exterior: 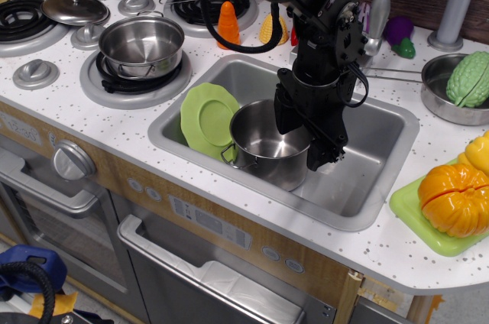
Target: Pick up pot from sink
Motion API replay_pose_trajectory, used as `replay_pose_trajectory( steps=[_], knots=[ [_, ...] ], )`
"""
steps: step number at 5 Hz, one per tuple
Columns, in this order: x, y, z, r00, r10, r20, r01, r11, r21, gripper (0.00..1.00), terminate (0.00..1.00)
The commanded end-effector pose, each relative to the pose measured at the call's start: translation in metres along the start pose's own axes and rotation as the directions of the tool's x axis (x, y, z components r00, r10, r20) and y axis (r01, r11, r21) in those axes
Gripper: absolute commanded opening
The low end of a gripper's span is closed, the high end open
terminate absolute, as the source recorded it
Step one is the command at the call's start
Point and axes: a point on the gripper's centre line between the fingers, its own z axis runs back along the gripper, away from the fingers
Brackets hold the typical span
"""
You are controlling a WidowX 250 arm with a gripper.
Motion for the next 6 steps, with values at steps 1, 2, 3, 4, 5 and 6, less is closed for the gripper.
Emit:
replay_pose_trajectory(
  steps=[1, 2, 3, 4, 5, 6],
  knots=[
    [0.000, 0.000, 0.000, 1.000, 0.000, 0.000, 0.000, 1.000, 0.000, 1.00, 0.00],
    [-0.005, -0.002, -0.019, 1.000, 0.007, 0.027, -0.008, 1.000, 0.010, 1.00, 0.00],
    [-0.007, -0.001, -0.037, 0.999, 0.008, 0.040, -0.008, 1.000, -0.009, 1.00, 0.00],
    [-0.008, 0.004, -0.050, 0.998, 0.034, 0.050, -0.031, 0.998, -0.053, 0.00, 0.00],
    [-0.006, 0.003, -0.047, 0.999, 0.024, 0.043, -0.022, 0.999, -0.036, 0.00, 0.00],
    [-0.004, 0.006, -0.035, 0.999, -0.008, 0.032, 0.008, 1.000, -0.003, 0.00, 0.00]
  ],
)
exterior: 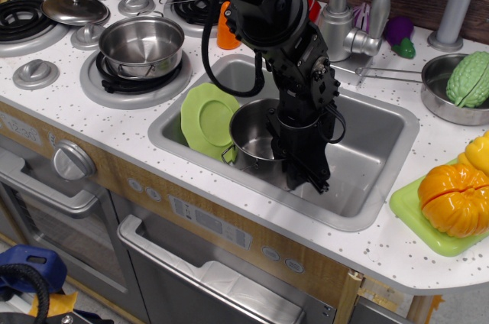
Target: Pick up pot from sink
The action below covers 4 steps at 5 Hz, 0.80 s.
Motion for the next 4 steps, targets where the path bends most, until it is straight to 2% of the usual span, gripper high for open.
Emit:
replay_pose_trajectory(
  steps=[1, 2, 3, 4],
  knots=[
    [0.015, 0.011, 0.043, 0.999, -0.053, 0.002, 0.053, 0.996, 0.066, 0.00, 0.00],
    [0.021, 0.019, 0.074, 0.995, -0.079, -0.061, 0.084, 0.992, 0.089, 0.00, 0.00],
    [0.030, 0.024, 0.105, 0.991, -0.089, -0.104, 0.096, 0.993, 0.063, 0.00, 0.00],
    [0.038, 0.015, 0.117, 0.992, -0.075, -0.105, 0.080, 0.996, 0.042, 0.00, 1.00]
  ],
)
